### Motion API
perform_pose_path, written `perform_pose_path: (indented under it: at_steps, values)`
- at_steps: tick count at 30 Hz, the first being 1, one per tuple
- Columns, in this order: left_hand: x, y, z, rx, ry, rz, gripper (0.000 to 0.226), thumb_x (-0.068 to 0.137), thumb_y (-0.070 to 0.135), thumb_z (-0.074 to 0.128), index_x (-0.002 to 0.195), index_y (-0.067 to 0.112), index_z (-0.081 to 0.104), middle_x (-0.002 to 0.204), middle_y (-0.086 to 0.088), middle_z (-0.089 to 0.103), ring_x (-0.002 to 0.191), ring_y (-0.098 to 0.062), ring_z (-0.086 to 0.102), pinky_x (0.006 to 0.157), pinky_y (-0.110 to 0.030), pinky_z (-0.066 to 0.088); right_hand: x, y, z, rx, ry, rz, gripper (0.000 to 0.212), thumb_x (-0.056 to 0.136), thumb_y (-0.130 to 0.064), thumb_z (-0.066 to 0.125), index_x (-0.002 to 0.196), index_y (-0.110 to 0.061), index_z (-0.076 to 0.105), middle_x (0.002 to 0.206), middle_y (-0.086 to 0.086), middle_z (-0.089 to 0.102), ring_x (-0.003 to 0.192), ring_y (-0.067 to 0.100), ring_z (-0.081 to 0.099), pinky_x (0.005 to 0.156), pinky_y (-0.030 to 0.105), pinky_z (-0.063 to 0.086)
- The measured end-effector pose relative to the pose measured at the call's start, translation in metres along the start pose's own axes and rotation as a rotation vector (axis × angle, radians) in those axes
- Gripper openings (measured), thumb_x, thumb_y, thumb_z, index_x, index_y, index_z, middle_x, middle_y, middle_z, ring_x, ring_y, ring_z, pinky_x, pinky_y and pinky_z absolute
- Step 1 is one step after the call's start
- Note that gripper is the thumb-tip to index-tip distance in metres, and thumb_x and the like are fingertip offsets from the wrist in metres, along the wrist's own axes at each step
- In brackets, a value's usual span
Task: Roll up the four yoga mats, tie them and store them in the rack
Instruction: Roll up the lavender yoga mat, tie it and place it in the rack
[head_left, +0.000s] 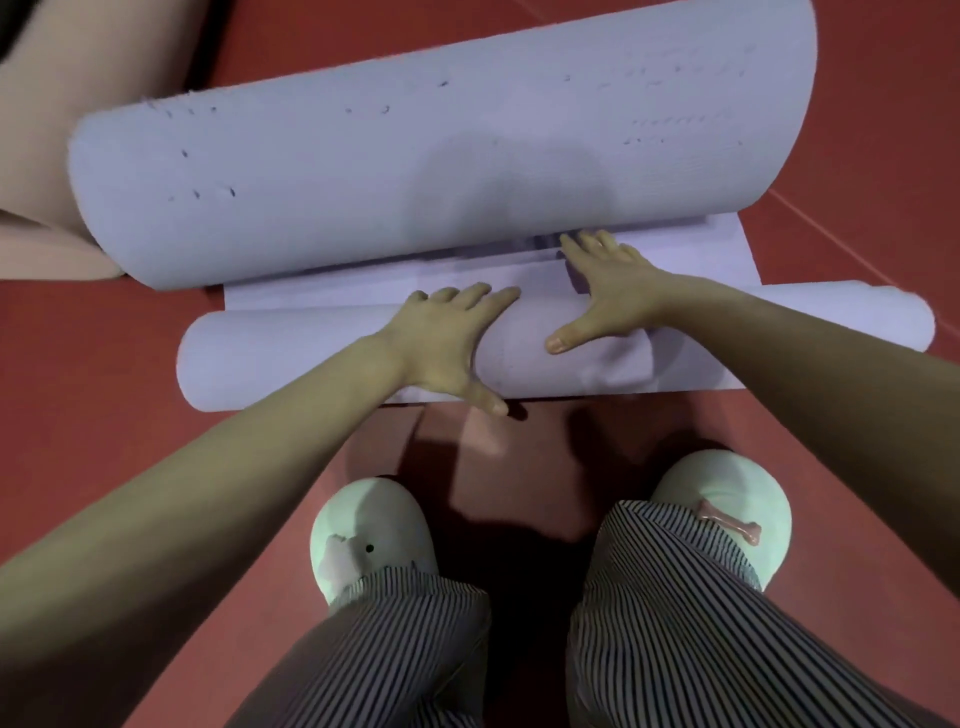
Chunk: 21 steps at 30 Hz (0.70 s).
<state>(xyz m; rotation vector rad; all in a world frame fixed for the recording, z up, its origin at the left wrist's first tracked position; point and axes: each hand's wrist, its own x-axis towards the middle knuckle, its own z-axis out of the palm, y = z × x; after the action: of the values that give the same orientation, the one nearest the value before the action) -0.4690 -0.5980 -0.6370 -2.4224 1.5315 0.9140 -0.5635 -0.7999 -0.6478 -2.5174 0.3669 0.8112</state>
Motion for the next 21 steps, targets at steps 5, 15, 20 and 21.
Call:
perform_pose_path:
  at_steps: [5, 15, 20, 21]
  values:
    - [0.012, -0.004, -0.011, -0.078, 0.011, -0.006, 0.116, 0.04, 0.083, 0.062, 0.142, 0.038, 0.027, 0.131, 0.002, 0.055, 0.115, -0.027, 0.055, 0.095, -0.039, 0.044, 0.004, 0.009, -0.001, 0.205, -0.036, -0.049, 0.121, 0.062, -0.07, 0.069, 0.152, -0.024, 0.001, 0.159, 0.005, -0.003, 0.146, 0.017, 0.009, 0.117, 0.031, 0.013]
    - [0.014, -0.008, -0.012, -0.28, -0.325, 0.008, 0.095, 0.052, 0.061, 0.082, 0.135, 0.048, 0.038, 0.134, 0.02, 0.048, 0.124, -0.012, 0.044, 0.105, -0.031, 0.034, 0.002, 0.015, 0.033, 0.434, -0.235, -0.118, 0.105, 0.052, -0.089, 0.058, 0.143, -0.042, 0.032, 0.149, -0.017, 0.032, 0.136, 0.005, 0.032, 0.116, 0.037, 0.024]
    - [0.018, -0.012, -0.012, -0.346, -0.335, -0.028, 0.106, 0.056, 0.055, 0.083, 0.145, 0.045, 0.026, 0.148, 0.019, 0.033, 0.135, -0.012, 0.032, 0.103, -0.026, 0.027, -0.005, 0.008, 0.026, 0.311, -0.08, -0.132, 0.095, 0.067, -0.08, 0.05, 0.147, -0.042, 0.016, 0.154, -0.012, 0.018, 0.139, 0.012, 0.027, 0.115, 0.039, 0.023]
    - [0.019, -0.013, -0.012, -0.379, -0.341, -0.025, 0.11, 0.056, 0.054, 0.084, 0.147, 0.043, 0.023, 0.15, 0.018, 0.029, 0.137, -0.012, 0.029, 0.106, -0.026, 0.025, -0.008, 0.003, 0.027, 0.295, -0.036, -0.122, 0.087, 0.074, -0.07, 0.054, 0.148, -0.033, 0.024, 0.152, -0.008, 0.024, 0.136, 0.013, 0.031, 0.114, 0.037, 0.025]
